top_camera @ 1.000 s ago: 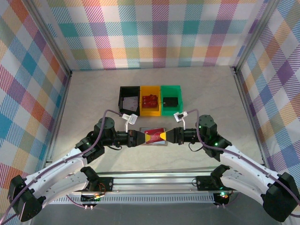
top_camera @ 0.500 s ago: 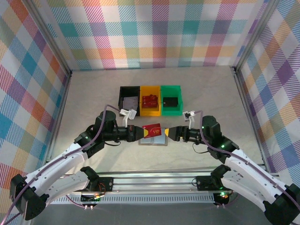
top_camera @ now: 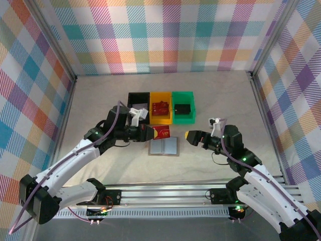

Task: Take the credit cards out of the card holder

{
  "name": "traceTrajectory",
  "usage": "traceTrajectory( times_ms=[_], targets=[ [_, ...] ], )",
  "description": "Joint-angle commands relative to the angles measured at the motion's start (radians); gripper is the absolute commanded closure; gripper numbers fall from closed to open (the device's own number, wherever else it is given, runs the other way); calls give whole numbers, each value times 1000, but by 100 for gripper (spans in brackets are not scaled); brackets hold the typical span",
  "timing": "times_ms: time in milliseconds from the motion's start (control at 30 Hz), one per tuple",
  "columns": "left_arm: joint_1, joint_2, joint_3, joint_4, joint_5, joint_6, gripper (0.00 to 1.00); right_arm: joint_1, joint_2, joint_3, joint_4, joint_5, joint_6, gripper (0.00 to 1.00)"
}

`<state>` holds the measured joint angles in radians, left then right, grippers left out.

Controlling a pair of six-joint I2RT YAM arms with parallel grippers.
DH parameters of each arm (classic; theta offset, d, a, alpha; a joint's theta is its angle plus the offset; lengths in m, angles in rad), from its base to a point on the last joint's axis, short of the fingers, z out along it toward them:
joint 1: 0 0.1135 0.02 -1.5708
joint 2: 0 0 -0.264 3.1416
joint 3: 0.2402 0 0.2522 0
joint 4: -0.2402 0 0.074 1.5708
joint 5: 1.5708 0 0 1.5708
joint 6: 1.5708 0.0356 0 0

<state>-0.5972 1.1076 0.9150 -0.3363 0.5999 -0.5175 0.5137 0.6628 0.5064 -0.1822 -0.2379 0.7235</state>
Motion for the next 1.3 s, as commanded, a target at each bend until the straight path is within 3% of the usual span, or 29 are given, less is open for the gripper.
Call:
traceTrajectory(
  times_ms=[0,267,967,1267],
  targets=[
    [23,51,78,-70,-14,68,100,-14,-12,-35,-18,12,8,0],
    [83,227,239,-142,-83,101,100,-31,-22,-57,-11,3,-2,1],
    [148,640,511,-89,-196,30,100,-52,-17,-97,7,-21,-6,1],
    [156,865,734,-212,-242,87,100,-53,-33,-91,-5,-37,-15,1]
  ],
)
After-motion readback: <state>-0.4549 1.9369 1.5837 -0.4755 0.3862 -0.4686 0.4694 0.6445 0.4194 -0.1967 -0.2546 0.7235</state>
